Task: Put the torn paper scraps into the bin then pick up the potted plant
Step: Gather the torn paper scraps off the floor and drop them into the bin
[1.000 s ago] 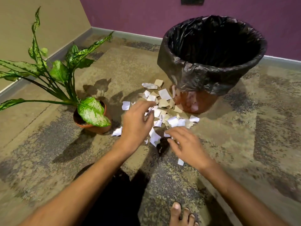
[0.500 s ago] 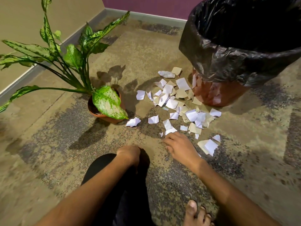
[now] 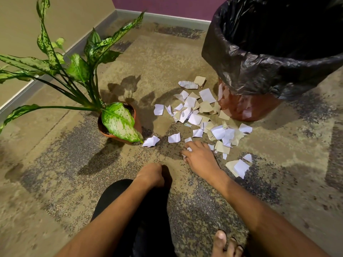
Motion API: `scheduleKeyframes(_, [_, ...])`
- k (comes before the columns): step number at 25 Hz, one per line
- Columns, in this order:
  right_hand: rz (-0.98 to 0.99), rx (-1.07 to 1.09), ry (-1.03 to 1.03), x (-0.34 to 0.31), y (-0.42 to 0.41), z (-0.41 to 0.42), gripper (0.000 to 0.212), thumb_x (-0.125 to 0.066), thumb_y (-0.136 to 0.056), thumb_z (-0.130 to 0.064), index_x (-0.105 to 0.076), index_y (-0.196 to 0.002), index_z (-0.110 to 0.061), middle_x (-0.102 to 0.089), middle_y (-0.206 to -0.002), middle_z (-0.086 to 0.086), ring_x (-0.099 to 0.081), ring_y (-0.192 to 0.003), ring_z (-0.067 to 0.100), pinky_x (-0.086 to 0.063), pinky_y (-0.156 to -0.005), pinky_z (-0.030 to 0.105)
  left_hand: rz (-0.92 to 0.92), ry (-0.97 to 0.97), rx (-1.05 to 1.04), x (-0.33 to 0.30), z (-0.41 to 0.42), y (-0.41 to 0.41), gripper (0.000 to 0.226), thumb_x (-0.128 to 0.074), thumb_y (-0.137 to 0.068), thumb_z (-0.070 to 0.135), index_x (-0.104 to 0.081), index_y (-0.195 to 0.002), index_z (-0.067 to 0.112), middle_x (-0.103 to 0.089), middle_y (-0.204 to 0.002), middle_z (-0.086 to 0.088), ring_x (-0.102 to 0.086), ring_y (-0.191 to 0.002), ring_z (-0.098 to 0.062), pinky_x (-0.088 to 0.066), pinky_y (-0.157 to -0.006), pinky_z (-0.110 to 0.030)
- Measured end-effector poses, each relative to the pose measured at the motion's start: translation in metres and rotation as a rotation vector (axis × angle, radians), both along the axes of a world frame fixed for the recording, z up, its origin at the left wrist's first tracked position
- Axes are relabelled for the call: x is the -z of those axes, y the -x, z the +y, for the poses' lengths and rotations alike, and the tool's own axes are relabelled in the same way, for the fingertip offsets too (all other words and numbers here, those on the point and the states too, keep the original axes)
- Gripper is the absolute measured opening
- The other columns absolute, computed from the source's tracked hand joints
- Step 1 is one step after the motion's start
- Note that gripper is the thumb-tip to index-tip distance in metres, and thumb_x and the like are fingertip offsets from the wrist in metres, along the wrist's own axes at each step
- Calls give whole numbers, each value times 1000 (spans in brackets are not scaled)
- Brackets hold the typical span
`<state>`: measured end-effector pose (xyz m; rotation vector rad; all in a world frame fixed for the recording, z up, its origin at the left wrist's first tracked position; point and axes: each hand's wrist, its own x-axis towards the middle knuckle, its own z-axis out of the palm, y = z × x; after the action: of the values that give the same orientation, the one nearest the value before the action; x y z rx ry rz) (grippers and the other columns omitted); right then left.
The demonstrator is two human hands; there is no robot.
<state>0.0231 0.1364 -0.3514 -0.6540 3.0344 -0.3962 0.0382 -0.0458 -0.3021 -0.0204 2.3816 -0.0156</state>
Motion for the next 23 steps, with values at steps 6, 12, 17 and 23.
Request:
scheduleKeyframes(6, [38, 46, 143, -3, -11, 14, 10, -62, -90, -20, -71, -89, -17, -67, -86, -3, -57, -84, 17, -48, -79, 35, 275, -247, -106, 2, 16, 9, 20, -62, -84, 32, -70, -92, 15, -67, -86, 3, -56, -69, -9, -45, -67, -18])
scheduleKeyframes(12, [-37, 385, 178, -20, 4, 74, 22, -51, -94, -12, -65, -110, -16, -68, -106, 3, -60, -96, 23, -49, -73, 33, 370, -455, -106, 6, 49, 10, 13, -54, -96, 22, -66, -100, 19, -65, -88, 4, -56, -62, -1, -45, -48, -13])
scheduleKeyframes(17, [-353, 151, -116, -21, -1, 77, 94, -62, -71, -71, -24, -149, -35, -23, -157, -3, -22, -140, 31, -34, -107, 44, 494, -543, -133, 18, 74, 28, 18, -59, -93, 16, -67, -108, 11, -53, -128, 5, -60, -93, -7, -49, -83, -10])
scheduleKeyframes(23, [-328, 135, -200, -21, 0, 58, 98, -77, -64, -59, -30, -146, -34, -30, -149, -4, -32, -128, 29, -40, -96, 38, 360, -373, 86, 26, 89, 43, 75, -79, -74, 31, -44, -138, 18, -46, -137, -8, -45, -123, -26, -43, -103, -35])
